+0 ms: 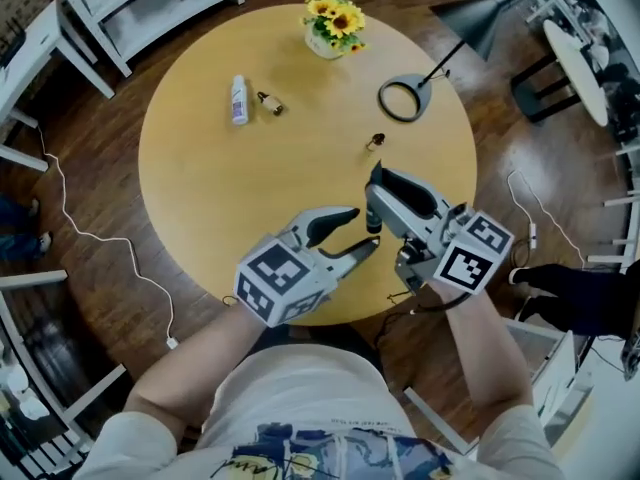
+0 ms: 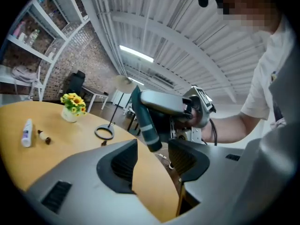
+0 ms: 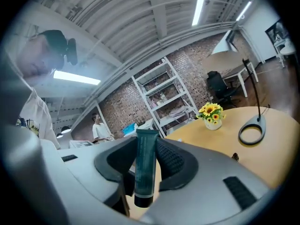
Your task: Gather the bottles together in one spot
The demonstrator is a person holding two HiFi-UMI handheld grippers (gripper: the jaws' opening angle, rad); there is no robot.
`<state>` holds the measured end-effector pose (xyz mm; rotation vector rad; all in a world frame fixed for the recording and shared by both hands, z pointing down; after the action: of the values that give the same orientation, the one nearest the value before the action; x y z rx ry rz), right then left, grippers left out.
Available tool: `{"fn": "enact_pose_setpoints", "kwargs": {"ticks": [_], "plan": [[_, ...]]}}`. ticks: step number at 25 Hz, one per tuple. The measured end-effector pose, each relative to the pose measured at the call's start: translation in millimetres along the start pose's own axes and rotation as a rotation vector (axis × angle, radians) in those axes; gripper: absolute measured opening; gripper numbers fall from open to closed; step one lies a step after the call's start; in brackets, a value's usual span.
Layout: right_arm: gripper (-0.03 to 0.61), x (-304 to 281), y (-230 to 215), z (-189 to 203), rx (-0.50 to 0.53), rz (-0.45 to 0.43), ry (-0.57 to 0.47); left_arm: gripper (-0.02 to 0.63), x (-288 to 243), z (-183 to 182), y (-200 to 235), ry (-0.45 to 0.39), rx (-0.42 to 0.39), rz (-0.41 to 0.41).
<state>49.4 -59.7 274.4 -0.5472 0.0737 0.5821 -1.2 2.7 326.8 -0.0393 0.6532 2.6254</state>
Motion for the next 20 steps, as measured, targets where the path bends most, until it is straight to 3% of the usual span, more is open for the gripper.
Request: {"fn": "enact_pose_setpoints", "kwargs": {"ticks": [4,8,13,17,20], "plan": [[0.158,47.7,-11.1,-1.3,-0.015,0.008,-0.055,0.182,-60.5,-9.0,-23.6,0.019,-0.016,0.081],[0.158,86.7,-24.8,-3.3,0.029,0.005,-0.090,0.134,-86.3,-5.5,-35.6,0.048,-0.059,0.076],[0.159,113.7,-29.9,1.3,0.168,-0.004,-0.021,0.110,-99.1,2.2,-38.7,0.137,-0.227,-0.014],[0.131,118.7,-34.2,2.4,0.225,0.055,0.026,0.110,-106.4,6.4,-31.4,0.178,-0.296,-0.149],[0.224,117.3,-37.7,5.7,0.163,0.121,0.055,0.110,-109.3,10.4,-24.8,0.204,-0.371,-0.259]]}}
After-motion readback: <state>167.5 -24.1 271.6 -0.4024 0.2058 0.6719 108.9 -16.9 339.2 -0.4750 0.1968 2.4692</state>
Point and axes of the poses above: the fingertips, and each gripper's own axes: x backward along the fingers, y to its left, z out of its underside, the point moved 4 cm from there along x, backward along the fingers, and after that the axes turned 6 degrees about z, right-handed, at the moved point
